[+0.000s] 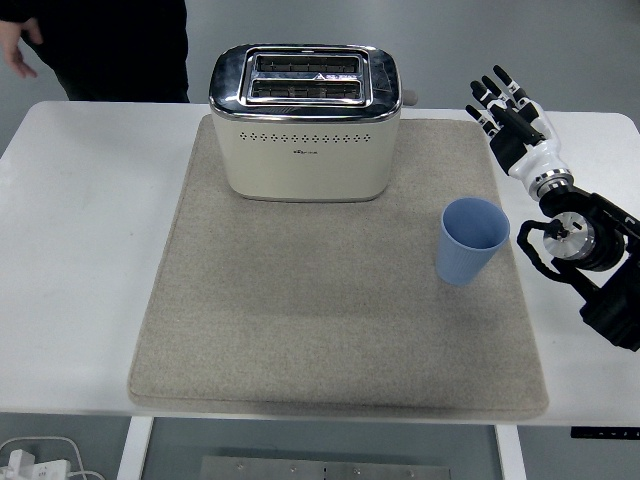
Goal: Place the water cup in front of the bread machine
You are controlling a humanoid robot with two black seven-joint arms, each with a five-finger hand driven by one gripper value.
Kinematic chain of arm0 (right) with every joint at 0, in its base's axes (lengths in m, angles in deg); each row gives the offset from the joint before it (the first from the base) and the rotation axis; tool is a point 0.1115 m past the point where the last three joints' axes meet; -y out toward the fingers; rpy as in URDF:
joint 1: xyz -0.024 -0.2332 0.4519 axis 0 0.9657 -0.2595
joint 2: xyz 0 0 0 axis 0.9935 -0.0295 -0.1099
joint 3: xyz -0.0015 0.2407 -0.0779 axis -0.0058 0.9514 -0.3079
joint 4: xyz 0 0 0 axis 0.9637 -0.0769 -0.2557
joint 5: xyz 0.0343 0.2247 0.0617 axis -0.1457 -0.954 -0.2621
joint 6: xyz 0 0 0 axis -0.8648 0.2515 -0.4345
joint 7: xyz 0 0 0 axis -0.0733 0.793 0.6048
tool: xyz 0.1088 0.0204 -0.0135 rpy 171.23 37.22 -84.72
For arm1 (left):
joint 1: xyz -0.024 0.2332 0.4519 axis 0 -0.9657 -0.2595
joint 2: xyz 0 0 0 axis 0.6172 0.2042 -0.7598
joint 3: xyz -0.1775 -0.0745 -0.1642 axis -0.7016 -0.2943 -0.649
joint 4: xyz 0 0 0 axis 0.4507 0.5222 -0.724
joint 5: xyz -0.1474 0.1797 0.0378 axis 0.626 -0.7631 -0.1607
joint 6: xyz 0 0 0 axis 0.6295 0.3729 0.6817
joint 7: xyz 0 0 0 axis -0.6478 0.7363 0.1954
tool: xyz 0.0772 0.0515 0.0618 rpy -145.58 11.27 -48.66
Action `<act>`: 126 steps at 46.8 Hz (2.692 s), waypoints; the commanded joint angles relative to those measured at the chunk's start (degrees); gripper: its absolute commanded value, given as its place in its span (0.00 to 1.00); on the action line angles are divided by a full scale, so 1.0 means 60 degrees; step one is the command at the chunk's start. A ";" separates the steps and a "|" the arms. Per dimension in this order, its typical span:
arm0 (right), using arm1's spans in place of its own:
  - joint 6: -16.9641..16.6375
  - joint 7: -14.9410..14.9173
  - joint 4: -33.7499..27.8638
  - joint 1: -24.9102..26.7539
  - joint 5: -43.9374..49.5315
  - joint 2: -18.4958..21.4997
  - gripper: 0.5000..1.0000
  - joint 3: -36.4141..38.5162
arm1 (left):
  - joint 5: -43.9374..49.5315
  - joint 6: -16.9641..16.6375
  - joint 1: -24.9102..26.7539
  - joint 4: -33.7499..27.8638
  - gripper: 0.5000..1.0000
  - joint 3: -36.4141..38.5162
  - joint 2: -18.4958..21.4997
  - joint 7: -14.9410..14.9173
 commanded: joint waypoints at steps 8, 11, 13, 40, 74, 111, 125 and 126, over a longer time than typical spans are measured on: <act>0.0000 -0.0010 -0.0014 0.0002 0.0000 0.0001 0.86 0.0001 | 0.0000 -0.0016 0.0000 0.0014 1.00 0.0000 0.0000 0.0000; -0.0015 -0.0010 0.0000 0.0002 0.0000 -0.0013 0.86 0.0001 | 0.0000 -0.0001 0.0000 0.0014 1.00 0.0000 0.0000 0.0000; 0.0000 -0.0010 -0.0014 0.0002 0.0014 -0.0013 0.86 0.0001 | 0.0000 -0.0001 0.0000 0.0014 1.00 0.0000 0.0000 0.0000; -0.0922 0.0034 0.0117 0.0265 0.0014 -0.0570 0.86 -0.0043 | 0.0000 -0.0001 0.0000 0.0000 1.00 0.0000 0.0000 0.0000; -0.2036 -0.0229 0.2446 0.1159 0.2034 -0.3309 0.86 -0.0600 | 0.0000 -0.0001 0.0000 -0.0030 1.00 0.0000 0.0000 0.0000; -0.2607 -0.1138 0.2593 0.2111 0.4687 -0.4305 0.86 -0.0644 | -0.0015 -0.0001 0.0000 -0.0030 1.00 0.0014 0.0000 0.0000; -0.2944 -0.1504 0.2593 0.2448 0.4906 -0.4876 0.86 -0.0659 | -0.0015 -0.0001 0.0014 -0.0030 1.00 0.0014 0.0000 0.0000; -0.2959 -0.1533 0.2593 0.2462 0.4950 -0.4920 0.86 -0.0659 | -0.0015 -0.0001 0.0015 -0.0030 1.00 0.0014 0.0000 0.0000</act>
